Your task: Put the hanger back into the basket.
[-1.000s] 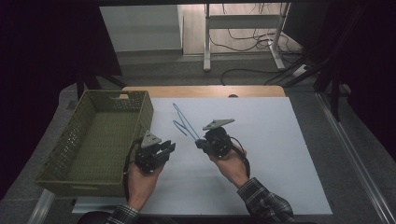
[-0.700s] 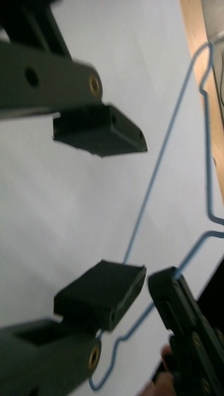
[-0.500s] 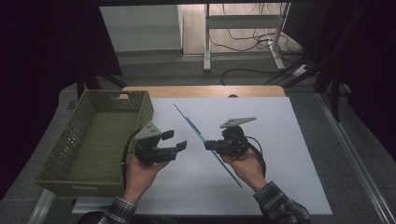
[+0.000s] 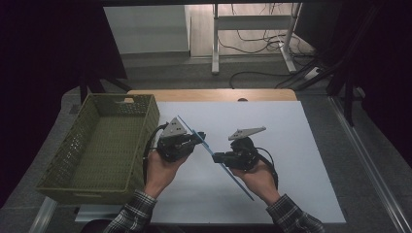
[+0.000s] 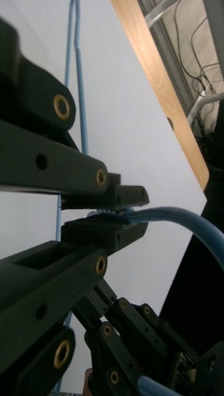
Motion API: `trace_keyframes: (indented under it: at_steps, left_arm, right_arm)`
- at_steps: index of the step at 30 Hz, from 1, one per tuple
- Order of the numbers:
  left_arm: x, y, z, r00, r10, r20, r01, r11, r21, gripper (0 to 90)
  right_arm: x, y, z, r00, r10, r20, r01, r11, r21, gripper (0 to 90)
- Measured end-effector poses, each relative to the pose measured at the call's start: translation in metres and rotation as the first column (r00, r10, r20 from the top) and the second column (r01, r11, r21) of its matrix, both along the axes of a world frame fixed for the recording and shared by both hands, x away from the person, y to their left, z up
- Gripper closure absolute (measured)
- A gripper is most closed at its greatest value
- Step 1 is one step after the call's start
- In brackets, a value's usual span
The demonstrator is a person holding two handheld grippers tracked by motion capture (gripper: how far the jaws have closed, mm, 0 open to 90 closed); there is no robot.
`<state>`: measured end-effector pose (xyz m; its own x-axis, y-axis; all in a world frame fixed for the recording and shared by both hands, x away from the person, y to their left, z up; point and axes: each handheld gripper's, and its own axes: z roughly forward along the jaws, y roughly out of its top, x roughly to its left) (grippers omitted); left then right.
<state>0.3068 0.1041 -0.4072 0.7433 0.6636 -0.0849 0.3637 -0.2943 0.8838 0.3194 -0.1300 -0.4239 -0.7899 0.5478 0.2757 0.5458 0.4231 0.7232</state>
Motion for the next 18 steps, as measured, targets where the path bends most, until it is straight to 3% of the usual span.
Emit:
trace_keyframes:
  at_steps: [5, 7, 8, 11, 13, 18]
  left_arm:
    - [-0.001, -0.003, 0.0, 0.9994, 0.031, -0.017, -0.03, 0.9995, 0.004, 85.5]
    - [-0.001, -0.005, 0.001, 0.9984, 0.05, -0.027, -0.05, 0.9987, 0.01, 85.6]
    - [0.0, -0.006, 0.002, 0.9966, 0.073, -0.039, -0.072, 0.9972, 0.017, 85.6]
    - [0.0, -0.007, 0.002, 0.9952, 0.085, -0.048, -0.084, 0.9963, 0.016, 85.6]
    - [0.001, -0.01, 0.003, 0.9931, 0.101, -0.06, -0.099, 0.9947, 0.027, 85.6]
    - [0.001, -0.017, 0.003, 0.9923, 0.1, -0.073, -0.097, 0.9942, 0.046, 85.5]
  right_arm:
    - [0.0, 0.0, 0.001, 0.9997, 0.0, 0.023, 0.0, 0.9997, -0.026, 84.4]
    - [-0.001, -0.001, 0.004, 0.9987, -0.018, 0.048, 0.02, 0.9991, -0.039, 80.6]
    - [-0.003, -0.003, 0.008, 0.9961, -0.035, 0.081, 0.04, 0.9973, -0.061, 77.7]
    - [-0.006, -0.002, 0.012, 0.9937, -0.041, 0.104, 0.049, 0.996, -0.075, 76.0]
    - [-0.013, 0.003, 0.016, 0.9865, -0.042, 0.158, 0.062, 0.9906, -0.122, 74.3]
    - [-0.015, 0.015, 0.013, 0.9741, -0.034, 0.224, 0.077, 0.979, -0.188, 71.8]
